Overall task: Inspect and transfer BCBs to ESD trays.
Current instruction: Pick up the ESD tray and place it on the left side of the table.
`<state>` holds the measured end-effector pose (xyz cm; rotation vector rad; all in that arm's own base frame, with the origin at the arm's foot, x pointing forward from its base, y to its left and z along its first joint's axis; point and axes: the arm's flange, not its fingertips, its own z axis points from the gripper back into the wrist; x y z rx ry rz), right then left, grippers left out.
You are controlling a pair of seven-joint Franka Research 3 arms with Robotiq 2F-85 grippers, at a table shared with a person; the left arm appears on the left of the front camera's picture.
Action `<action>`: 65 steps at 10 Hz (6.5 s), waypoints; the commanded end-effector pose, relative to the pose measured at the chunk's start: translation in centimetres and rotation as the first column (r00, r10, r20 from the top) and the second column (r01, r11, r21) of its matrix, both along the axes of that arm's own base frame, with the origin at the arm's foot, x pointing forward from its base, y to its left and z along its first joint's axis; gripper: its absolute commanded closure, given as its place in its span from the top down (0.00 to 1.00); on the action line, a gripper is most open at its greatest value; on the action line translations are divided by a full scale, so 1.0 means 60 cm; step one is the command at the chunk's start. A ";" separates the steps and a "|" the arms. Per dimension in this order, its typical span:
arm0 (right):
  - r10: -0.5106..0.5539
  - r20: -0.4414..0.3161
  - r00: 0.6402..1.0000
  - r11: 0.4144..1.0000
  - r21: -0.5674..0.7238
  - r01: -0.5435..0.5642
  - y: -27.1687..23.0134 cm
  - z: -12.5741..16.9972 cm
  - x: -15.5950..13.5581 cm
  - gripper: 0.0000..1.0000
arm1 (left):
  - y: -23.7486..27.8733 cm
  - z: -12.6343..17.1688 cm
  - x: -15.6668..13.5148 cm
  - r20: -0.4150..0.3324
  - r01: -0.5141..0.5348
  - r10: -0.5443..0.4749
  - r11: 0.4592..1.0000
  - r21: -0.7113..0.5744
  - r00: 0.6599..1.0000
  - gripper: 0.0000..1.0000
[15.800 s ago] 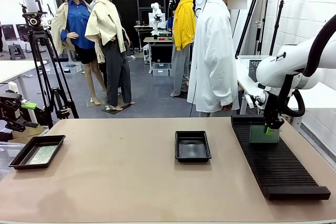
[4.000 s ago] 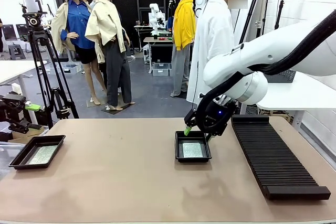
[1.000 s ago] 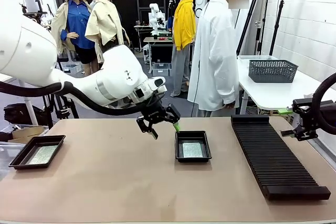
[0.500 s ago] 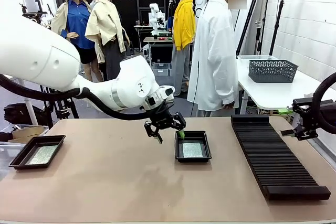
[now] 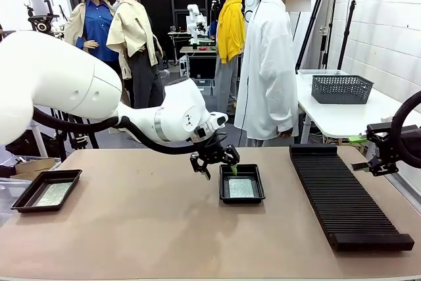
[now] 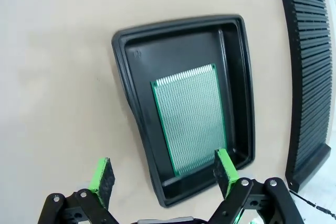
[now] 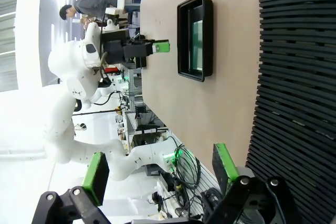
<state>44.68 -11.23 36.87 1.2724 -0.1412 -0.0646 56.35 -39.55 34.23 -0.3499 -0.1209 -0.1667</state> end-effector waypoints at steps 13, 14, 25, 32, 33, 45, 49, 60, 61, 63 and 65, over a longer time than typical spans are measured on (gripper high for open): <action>-0.008 0.001 1.000 1.000 -0.008 0.008 0.003 0.001 -0.004 1.00 | -0.017 -0.053 0.069 0.008 -0.059 0.059 0.998 -0.018 0.998 1.00; -0.008 0.001 1.000 1.000 -0.008 0.008 0.003 0.001 -0.004 1.00 | -0.017 -0.053 0.069 0.008 -0.059 0.059 0.998 -0.018 0.998 1.00; -0.008 0.001 1.000 1.000 -0.008 0.008 0.003 0.001 -0.004 1.00 | -0.034 -0.052 0.082 0.006 -0.009 0.009 0.998 0.066 1.000 1.00; -0.008 0.001 1.000 1.000 -0.008 0.008 0.003 0.001 -0.004 1.00 | -0.028 -0.056 0.083 0.022 -0.023 0.022 0.998 0.060 1.000 0.52; -0.008 0.001 1.000 1.000 -0.008 0.008 0.003 0.001 -0.004 1.00 | -0.029 -0.056 0.082 0.025 -0.021 0.020 0.998 0.059 1.000 0.37; -0.008 0.001 1.000 1.000 -0.008 0.008 0.003 0.001 -0.004 1.00 | -0.022 -0.056 0.078 0.015 -0.014 0.013 0.999 0.048 1.000 0.00; -0.008 0.001 1.000 1.000 -0.008 0.008 0.003 0.001 -0.004 1.00 | -0.024 -0.058 0.077 0.011 -0.017 0.017 0.999 0.048 1.000 0.00; -0.008 0.001 1.000 1.000 -0.008 0.008 0.003 0.001 -0.004 1.00 | 0.138 -0.030 0.045 -0.005 -0.103 0.104 0.987 0.121 0.995 0.00; -0.008 0.001 1.000 1.000 -0.008 0.008 0.003 0.001 -0.004 1.00 | 0.153 -0.033 0.041 0.018 -0.113 0.111 0.980 0.161 0.994 0.00; -0.008 0.001 1.000 1.000 -0.008 0.008 0.003 0.001 -0.004 1.00 | 0.180 -0.032 0.033 0.040 -0.117 0.111 0.977 0.177 0.993 0.00; -0.008 0.001 1.000 1.000 -0.008 0.008 0.003 0.001 -0.004 1.00 | 0.227 -0.029 0.027 0.034 -0.102 0.097 0.975 0.195 0.995 0.00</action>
